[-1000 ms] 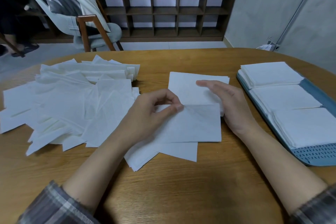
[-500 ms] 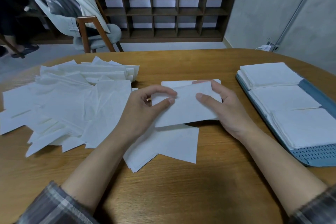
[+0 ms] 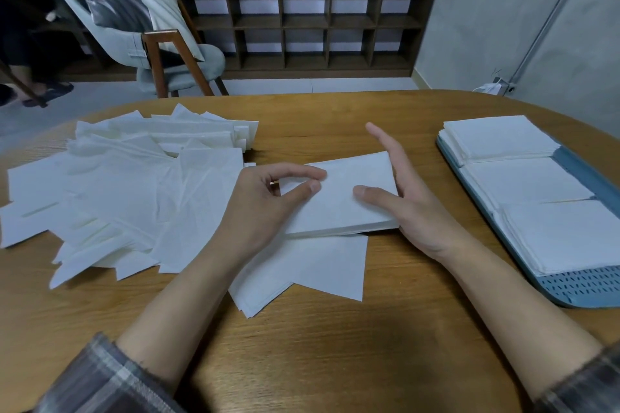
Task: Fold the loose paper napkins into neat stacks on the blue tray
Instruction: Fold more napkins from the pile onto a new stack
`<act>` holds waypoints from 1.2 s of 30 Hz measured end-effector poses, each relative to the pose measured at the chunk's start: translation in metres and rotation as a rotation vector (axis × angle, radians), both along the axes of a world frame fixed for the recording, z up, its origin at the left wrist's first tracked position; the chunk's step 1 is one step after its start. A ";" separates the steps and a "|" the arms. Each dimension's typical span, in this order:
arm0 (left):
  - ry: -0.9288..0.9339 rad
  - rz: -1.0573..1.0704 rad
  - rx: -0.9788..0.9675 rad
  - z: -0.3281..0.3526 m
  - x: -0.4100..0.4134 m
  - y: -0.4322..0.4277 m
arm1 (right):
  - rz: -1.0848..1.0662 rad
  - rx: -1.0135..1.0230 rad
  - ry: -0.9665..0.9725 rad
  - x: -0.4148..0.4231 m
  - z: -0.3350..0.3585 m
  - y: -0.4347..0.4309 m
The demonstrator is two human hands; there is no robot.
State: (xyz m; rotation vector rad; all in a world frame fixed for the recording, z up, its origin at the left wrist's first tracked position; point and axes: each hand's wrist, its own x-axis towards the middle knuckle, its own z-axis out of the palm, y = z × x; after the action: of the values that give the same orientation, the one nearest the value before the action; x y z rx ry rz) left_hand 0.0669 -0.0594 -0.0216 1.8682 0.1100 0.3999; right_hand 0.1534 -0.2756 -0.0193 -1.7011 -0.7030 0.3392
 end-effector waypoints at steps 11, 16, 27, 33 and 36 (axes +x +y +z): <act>-0.017 0.136 -0.172 0.003 0.001 0.003 | -0.067 0.229 0.061 0.008 -0.002 0.000; 0.058 -0.160 -0.369 0.016 -0.004 -0.011 | -0.016 0.336 0.210 0.008 -0.004 -0.001; -0.051 -0.045 -0.084 0.002 -0.004 -0.004 | -0.002 0.145 0.079 0.003 -0.004 -0.001; -0.063 -0.063 0.020 0.004 -0.002 -0.009 | -0.101 0.135 -0.031 0.004 -0.003 0.001; -0.022 -0.068 0.013 -0.004 0.002 -0.005 | -0.096 0.028 -0.025 0.005 -0.007 0.000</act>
State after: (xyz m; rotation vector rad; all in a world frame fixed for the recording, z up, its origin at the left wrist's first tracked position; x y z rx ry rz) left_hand 0.0692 -0.0647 -0.0254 1.8742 0.0292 0.3751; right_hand 0.1584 -0.2758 -0.0261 -1.7081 -0.6388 0.2402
